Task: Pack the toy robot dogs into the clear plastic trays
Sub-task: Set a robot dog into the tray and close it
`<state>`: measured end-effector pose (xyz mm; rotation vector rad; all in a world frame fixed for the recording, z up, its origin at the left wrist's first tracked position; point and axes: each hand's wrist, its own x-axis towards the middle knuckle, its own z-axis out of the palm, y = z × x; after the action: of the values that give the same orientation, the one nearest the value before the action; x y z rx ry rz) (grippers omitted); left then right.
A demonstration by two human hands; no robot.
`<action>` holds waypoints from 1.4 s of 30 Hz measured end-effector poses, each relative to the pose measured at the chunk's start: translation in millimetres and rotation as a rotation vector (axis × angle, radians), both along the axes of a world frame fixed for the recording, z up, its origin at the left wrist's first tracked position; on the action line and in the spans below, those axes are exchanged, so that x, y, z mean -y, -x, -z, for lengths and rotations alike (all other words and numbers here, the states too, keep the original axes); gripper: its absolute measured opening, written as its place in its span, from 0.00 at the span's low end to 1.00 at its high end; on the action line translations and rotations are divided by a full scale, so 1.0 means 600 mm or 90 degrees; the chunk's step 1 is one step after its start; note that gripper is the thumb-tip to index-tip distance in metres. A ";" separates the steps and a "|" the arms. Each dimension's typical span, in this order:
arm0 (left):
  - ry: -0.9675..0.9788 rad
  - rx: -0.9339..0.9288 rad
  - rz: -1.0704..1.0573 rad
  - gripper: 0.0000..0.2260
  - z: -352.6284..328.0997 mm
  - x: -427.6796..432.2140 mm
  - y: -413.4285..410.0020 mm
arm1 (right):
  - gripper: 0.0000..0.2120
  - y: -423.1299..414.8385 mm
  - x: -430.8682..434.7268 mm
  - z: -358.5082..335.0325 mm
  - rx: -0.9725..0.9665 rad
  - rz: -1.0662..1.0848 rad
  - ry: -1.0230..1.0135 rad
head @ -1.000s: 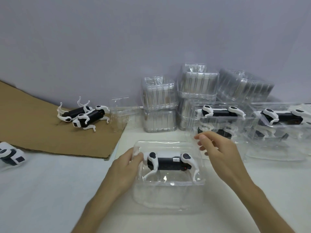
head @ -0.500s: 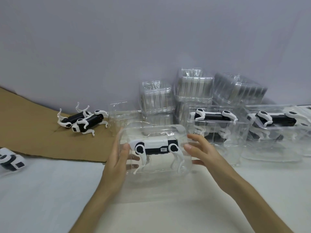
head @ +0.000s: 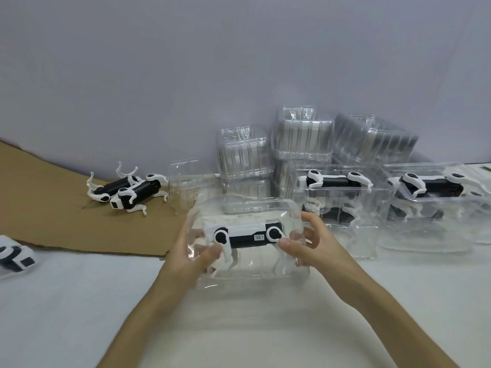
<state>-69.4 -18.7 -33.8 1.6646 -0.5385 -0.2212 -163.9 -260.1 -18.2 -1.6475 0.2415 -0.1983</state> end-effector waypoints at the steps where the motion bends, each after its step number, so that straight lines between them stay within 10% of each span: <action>1: -0.028 0.004 0.016 0.45 0.001 -0.004 -0.001 | 0.46 0.000 -0.001 0.000 -0.001 0.002 -0.007; 11: -0.077 0.004 -0.021 0.55 0.011 -0.010 -0.009 | 0.42 0.000 0.003 0.008 0.004 -0.033 -0.033; 34: -0.045 -0.150 -0.057 0.45 -0.019 -0.013 0.008 | 0.26 0.012 -0.016 -0.010 -0.190 -0.006 0.045; 42: 0.019 -0.236 -0.031 0.24 -0.028 -0.036 -0.007 | 0.37 0.023 -0.002 -0.021 -0.211 -0.096 0.038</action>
<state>-65.5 2.8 -17.1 1.5579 -0.2207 -0.4729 -177.9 -259.1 -5.8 -1.7455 0.3628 0.1845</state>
